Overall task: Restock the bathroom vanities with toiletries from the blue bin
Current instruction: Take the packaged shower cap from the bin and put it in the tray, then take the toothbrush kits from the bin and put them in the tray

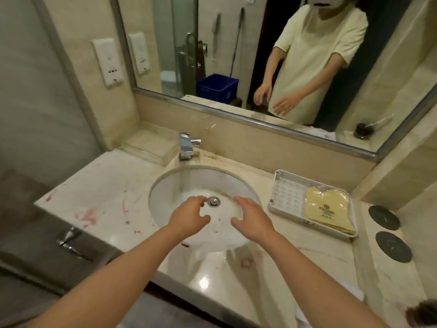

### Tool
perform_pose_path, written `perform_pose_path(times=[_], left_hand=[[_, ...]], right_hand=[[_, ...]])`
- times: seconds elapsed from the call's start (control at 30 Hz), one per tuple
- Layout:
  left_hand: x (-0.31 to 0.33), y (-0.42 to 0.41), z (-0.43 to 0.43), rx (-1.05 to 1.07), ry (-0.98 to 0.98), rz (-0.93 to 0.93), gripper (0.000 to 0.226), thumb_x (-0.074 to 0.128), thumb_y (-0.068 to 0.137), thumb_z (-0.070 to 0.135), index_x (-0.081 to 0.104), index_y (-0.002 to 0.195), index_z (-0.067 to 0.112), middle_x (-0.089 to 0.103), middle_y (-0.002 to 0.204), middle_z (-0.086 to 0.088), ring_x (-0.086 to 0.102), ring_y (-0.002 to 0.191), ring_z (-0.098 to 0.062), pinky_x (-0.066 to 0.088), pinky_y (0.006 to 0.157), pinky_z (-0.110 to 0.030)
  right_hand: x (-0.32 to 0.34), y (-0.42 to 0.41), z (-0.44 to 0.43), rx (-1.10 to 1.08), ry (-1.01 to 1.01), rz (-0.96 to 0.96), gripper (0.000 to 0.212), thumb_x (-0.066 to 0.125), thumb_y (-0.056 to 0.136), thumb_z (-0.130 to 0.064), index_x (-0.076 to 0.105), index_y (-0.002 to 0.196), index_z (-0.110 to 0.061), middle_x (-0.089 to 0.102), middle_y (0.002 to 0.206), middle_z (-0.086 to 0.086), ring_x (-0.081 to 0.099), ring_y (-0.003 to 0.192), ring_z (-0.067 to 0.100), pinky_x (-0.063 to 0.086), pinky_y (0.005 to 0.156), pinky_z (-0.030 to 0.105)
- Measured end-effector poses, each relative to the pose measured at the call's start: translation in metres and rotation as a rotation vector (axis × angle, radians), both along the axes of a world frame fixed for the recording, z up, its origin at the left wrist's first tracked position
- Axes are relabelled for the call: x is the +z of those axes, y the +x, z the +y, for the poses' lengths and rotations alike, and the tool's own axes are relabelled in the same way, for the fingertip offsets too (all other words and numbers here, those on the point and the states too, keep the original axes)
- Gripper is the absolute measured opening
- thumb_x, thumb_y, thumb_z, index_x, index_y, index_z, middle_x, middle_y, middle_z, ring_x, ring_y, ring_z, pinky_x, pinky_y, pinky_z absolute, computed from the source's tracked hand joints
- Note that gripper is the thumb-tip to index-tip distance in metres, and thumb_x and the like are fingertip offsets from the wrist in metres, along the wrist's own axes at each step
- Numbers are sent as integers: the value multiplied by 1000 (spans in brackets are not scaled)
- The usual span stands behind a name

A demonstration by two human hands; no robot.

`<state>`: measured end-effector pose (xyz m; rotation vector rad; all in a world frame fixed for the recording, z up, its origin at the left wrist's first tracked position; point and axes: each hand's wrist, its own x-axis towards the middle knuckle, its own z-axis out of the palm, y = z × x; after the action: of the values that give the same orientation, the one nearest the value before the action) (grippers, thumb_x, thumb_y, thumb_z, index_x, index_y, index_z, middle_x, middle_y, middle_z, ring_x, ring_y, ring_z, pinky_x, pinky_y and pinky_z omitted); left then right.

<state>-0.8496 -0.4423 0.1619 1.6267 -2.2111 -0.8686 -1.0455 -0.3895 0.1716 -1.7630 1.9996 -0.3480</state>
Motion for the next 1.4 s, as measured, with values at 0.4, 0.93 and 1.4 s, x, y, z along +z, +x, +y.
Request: perform_pose_path(times=[0.4,0.93,1.4], left_hand=[[9,219,106,366,-18,-78,61,61,83,33,44,141,23,52,136,2,53,122,-16,45,100,-35],[-1,414,256,890,-18,-62,60,64,88,36,40,142,31,48,137,9,52,118,-9,46,91,-24],[-15,507,317,1339,60,-76,57,64,87,35,43,140,30,47,140,5,50,123,-14,47,96,-33]], right_hand=[[8,209,27,430,-23,20,67,55,87,-35,32,150,-26,34,152,-3,37,137,18,41,104,35],[10,444,78,981,-70,71,64,58,87,-36,38,146,-24,42,145,0,43,132,20,42,103,33],[3,616,81,1450,-29,24,64,60,88,-33,37,147,-26,42,146,-2,43,132,16,42,104,32]])
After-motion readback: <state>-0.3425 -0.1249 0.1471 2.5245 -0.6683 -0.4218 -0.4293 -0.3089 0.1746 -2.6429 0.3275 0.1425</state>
